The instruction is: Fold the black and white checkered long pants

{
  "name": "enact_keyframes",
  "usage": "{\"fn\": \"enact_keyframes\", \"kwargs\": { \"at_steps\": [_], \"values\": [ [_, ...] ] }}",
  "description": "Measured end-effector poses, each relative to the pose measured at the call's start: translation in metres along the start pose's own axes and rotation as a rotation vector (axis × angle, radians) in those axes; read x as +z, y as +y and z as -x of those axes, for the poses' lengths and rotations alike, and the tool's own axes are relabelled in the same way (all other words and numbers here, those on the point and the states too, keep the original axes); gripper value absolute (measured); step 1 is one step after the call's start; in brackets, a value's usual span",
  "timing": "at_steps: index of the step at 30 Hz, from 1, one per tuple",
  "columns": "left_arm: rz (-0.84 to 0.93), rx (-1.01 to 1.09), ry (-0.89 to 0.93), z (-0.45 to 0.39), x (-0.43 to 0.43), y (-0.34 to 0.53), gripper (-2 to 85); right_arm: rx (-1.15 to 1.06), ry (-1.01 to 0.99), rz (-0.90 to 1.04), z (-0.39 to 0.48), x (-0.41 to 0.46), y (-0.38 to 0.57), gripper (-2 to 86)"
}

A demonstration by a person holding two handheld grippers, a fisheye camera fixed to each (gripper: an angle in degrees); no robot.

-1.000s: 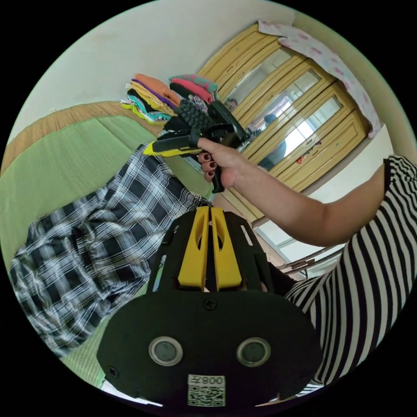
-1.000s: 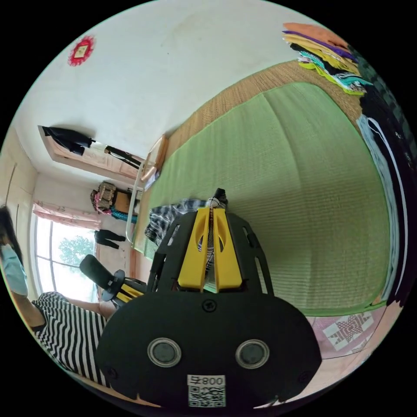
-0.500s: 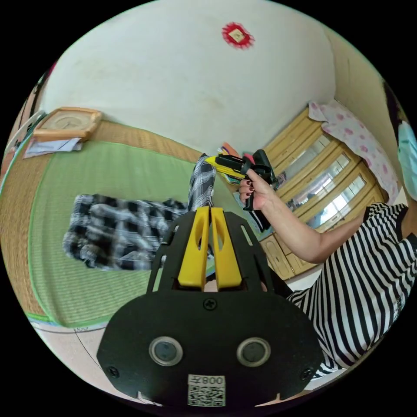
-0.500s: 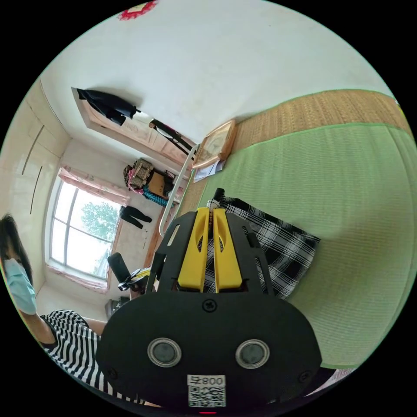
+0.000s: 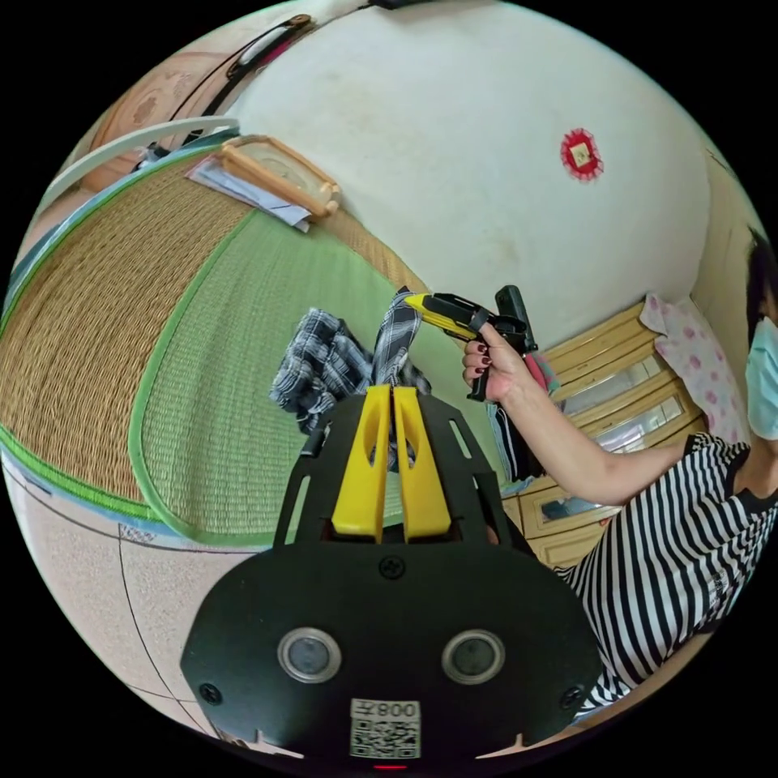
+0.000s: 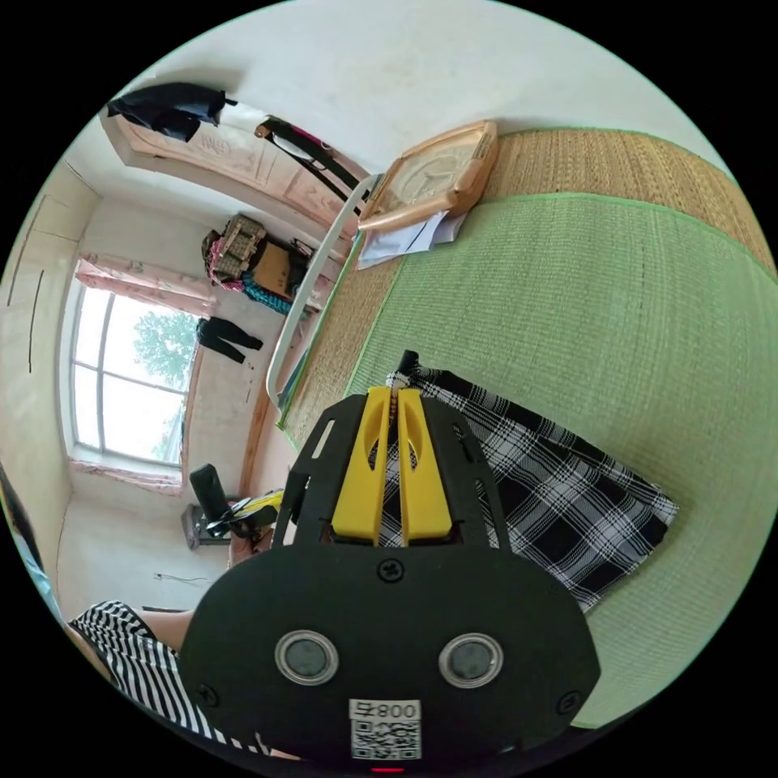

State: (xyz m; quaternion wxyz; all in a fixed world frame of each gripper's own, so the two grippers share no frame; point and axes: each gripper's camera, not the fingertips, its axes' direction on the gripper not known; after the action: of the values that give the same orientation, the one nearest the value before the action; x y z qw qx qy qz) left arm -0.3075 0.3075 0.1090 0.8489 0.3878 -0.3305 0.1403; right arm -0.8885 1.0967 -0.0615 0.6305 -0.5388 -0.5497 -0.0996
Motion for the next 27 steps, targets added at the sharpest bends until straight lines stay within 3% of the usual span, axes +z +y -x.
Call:
{"fn": "enact_keyframes", "kwargs": {
  "at_steps": [14, 21, 27],
  "values": [
    [-0.037, -0.192, -0.005, 0.141, 0.031, 0.018, 0.6, -0.025, -0.014, 0.149, 0.055, 0.042, -0.093, 2.5],
    [-0.084, -0.182, -0.074, 0.158, 0.033, 0.030, 0.3, -0.134, -0.101, 0.077, 0.096, 0.007, -0.100, 2.2],
    [-0.113, -0.043, -0.060, 0.139, 0.048, 0.024, 0.1, -0.171, 0.042, 0.165, 0.129, 0.037, -0.112, 0.6]
  ]
}}
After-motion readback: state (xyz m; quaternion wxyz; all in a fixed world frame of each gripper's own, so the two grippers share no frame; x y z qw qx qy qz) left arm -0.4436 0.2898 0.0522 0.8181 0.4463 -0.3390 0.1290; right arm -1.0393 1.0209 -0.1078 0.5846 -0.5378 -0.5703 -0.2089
